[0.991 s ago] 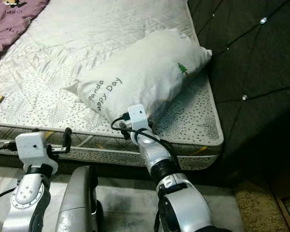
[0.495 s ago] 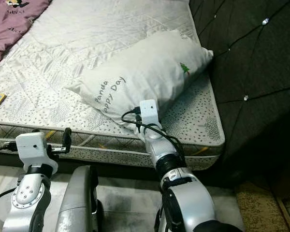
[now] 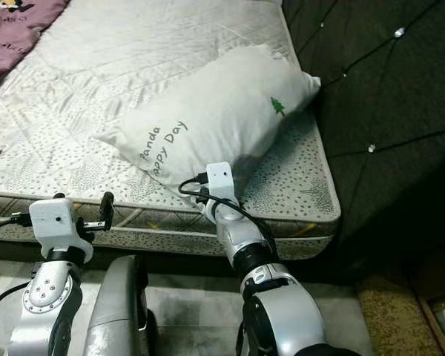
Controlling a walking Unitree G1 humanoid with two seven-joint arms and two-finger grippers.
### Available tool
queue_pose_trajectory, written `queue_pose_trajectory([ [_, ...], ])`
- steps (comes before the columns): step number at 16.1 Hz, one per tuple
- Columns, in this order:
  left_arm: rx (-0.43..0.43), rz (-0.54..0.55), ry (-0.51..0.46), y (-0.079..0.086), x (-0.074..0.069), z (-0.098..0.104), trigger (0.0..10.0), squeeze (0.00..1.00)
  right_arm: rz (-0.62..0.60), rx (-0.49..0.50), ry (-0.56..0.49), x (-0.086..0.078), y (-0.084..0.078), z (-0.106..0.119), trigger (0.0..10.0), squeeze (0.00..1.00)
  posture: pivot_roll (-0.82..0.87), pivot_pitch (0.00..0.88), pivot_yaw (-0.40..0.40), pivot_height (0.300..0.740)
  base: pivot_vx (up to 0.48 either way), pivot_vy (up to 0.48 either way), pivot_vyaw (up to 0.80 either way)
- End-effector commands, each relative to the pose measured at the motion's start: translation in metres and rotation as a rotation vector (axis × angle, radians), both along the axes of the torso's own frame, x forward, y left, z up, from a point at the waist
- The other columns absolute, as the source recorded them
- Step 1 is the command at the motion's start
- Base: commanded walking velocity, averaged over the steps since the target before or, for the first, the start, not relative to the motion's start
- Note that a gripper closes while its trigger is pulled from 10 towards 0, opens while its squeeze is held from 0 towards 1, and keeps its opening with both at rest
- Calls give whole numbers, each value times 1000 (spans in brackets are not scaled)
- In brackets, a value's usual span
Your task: Clean up the room
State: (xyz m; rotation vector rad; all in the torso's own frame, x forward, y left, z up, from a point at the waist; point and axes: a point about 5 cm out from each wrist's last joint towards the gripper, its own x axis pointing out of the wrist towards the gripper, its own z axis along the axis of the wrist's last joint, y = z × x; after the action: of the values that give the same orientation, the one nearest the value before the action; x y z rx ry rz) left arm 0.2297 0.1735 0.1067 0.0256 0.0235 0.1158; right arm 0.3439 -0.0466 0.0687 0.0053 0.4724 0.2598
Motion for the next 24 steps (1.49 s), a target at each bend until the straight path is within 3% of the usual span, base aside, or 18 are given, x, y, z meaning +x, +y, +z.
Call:
queue_pose_trajectory([
  [1,-4,-13,10,-2,0,-2,10000,0,47,84,15,-4,26,6,0,0,70,70,-35,549,0,0,0],
  [5,-10,-20,11,-5,1,-3,10000,0,27,113,11,1,19,10,0,0,67,70,-36,549,0,0,0],
  [13,-23,-28,8,-8,5,-4,10000,0,-63,135,-22,24,-18,27,0,0,49,52,-36,549,0,0,0],
  [16,-16,-20,-5,-7,11,-2,10000,0,-157,105,-151,50,-59,66,0,0,42,39,-30,549,0,0,0],
  [18,-16,-21,-9,-7,12,-2,10000,0,-256,68,-297,65,-106,103,0,0,35,32,-26,549,0,0,0],
  [20,-17,-22,-10,-7,13,-3,10000,0,-305,41,-358,67,-130,118,0,0,24,24,-21,549,0,0,0],
  [21,-16,-23,-11,-7,15,-3,10000,0,-371,9,-413,66,-161,132,0,0,15,23,-15,549,0,0,0],
  [22,-15,-24,-11,-7,16,-3,10000,0,-400,-8,-436,65,-174,137,0,0,12,22,-12,549,0,0,0],
  [23,-12,-30,-12,-7,18,-3,10000,0,-452,-44,-474,60,-201,146,0,0,2,22,-2,549,0,0,0],
  [24,-3,-34,-9,-7,18,-3,10000,0,-465,-55,-481,58,-208,148,0,0,1,22,-1,549,0,0,0],
])
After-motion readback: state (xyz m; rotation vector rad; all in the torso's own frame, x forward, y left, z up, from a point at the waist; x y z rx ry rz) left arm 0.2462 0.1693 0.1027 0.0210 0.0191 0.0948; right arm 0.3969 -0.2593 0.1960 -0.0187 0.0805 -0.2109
